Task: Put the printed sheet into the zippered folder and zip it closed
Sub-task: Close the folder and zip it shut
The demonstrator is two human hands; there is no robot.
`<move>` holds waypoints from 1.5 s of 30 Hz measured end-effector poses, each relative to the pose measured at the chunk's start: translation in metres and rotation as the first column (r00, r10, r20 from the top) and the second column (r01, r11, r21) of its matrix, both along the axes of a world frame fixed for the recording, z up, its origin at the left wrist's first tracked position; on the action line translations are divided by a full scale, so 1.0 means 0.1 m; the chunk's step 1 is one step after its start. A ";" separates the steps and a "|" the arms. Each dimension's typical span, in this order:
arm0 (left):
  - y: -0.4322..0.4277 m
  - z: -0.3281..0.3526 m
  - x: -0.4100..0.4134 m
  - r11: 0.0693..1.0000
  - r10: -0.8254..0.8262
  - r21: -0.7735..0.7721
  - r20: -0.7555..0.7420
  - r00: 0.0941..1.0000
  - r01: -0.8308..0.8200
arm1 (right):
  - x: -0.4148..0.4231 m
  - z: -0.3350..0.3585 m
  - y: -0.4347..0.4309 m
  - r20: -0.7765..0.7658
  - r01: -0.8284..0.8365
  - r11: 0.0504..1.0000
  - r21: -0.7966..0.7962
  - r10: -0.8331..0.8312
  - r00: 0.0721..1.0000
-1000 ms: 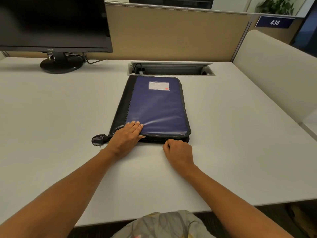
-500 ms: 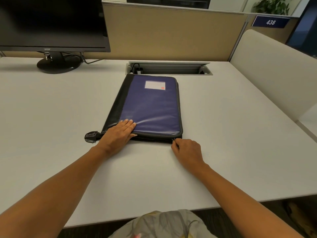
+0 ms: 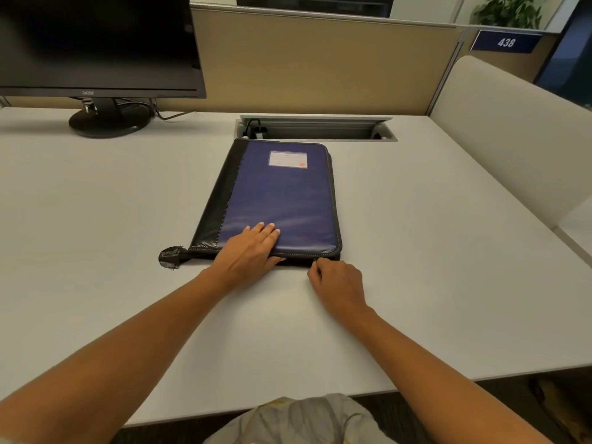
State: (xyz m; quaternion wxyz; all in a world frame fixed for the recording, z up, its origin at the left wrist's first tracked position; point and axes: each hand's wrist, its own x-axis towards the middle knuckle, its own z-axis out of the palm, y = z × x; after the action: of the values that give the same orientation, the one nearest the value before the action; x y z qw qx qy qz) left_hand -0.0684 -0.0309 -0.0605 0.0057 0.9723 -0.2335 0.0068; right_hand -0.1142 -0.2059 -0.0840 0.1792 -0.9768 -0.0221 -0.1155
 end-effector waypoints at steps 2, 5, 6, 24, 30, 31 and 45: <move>-0.16 0.02 0.00 0.998 0.028 0.060 -0.032 0.999 -0.026 | 0.02 -0.04 0.07 0.054 0.005 1.000 0.025 -0.006 0.999; -0.28 0.02 -0.04 0.994 0.047 0.098 -0.036 0.998 -0.043 | 0.03 -0.05 0.17 0.097 0.008 0.999 -0.036 -0.004 0.995; -0.29 0.00 -0.03 0.993 0.055 0.108 -0.036 0.998 -0.051 | 0.03 -0.04 0.19 0.101 0.006 0.999 -0.051 -0.001 0.995; -0.06 -0.10 -0.01 0.984 -0.066 0.171 0.119 0.991 0.044 | 0.05 -0.02 -0.37 0.025 -0.061 0.998 -0.001 0.061 0.998; -0.02 -0.09 -0.02 0.974 -0.108 0.215 0.163 0.981 0.072 | 0.13 0.05 -0.50 -0.055 -0.134 0.990 -0.051 0.131 0.990; 0.00 -0.09 -0.01 0.975 -0.098 0.214 0.166 0.981 0.062 | 0.14 0.06 -0.52 -0.055 -0.150 0.988 -0.032 0.148 0.987; -0.32 -0.08 -0.16 0.995 0.001 -0.104 0.070 0.998 0.006 | 0.15 0.01 -0.45 -0.080 0.051 0.806 0.589 -0.004 0.997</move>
State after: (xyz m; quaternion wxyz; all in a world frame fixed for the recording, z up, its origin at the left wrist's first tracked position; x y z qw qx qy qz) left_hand -0.0844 -0.0626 -0.0688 0.0482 0.9696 -0.2341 0.0530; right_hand -0.0995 -0.2508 -0.0829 0.4730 -0.8765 0.0358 -0.0826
